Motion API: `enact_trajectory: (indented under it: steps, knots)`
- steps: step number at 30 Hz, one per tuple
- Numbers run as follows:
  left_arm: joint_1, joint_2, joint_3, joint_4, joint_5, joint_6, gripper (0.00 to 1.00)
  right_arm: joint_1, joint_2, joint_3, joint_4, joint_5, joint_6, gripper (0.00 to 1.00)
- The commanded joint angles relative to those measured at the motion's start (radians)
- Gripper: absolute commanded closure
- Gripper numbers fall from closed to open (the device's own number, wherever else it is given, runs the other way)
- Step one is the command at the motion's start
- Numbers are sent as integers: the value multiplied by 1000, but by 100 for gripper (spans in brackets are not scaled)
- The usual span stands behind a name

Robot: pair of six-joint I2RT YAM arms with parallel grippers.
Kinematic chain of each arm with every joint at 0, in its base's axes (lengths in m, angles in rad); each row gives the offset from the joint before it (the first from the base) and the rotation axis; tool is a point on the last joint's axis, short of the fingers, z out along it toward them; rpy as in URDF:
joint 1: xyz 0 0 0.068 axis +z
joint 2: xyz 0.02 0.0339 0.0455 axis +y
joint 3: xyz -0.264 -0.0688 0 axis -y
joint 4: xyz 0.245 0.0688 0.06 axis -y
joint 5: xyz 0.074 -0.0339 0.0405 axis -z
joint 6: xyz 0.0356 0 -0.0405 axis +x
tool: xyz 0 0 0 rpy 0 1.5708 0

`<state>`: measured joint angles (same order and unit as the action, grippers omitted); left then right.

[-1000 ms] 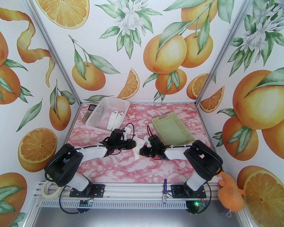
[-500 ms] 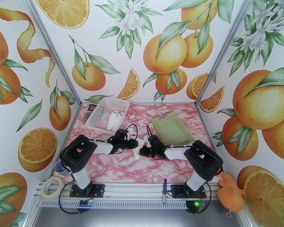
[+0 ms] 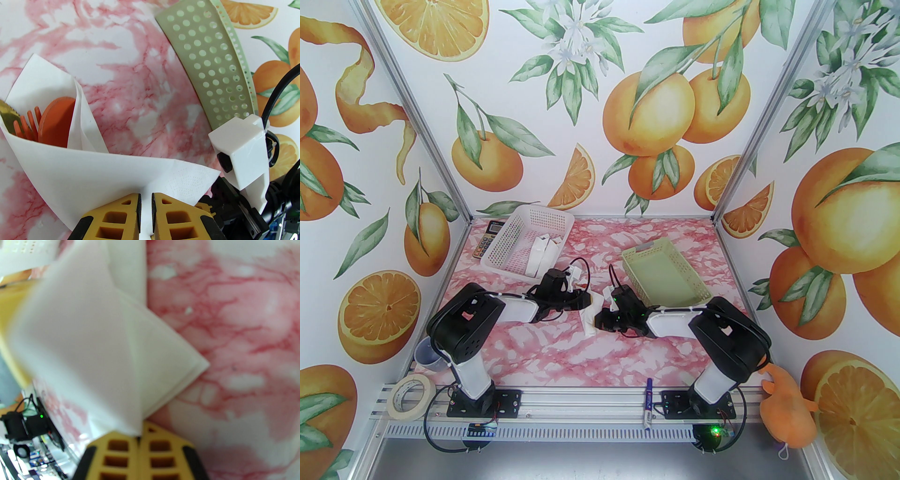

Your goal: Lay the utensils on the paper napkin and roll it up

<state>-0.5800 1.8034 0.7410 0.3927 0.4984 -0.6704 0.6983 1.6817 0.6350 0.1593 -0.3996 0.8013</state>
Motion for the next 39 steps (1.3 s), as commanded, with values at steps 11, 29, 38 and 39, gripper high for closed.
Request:
enact_trajectory:
  steps: [11,29,38,39]
  knots:
    - [29,78,100,-64,-13,76,83,17,21,-12,-182,45,-37,100]
    - [29,77,84,-91,-14,96,83,8,-282,36,-259,44,-52,80]
    - [28,76,79,-87,-14,96,83,86,-149,77,-83,-67,25,84]
    - [27,74,78,-86,-13,94,83,87,-127,79,-82,-64,27,85]
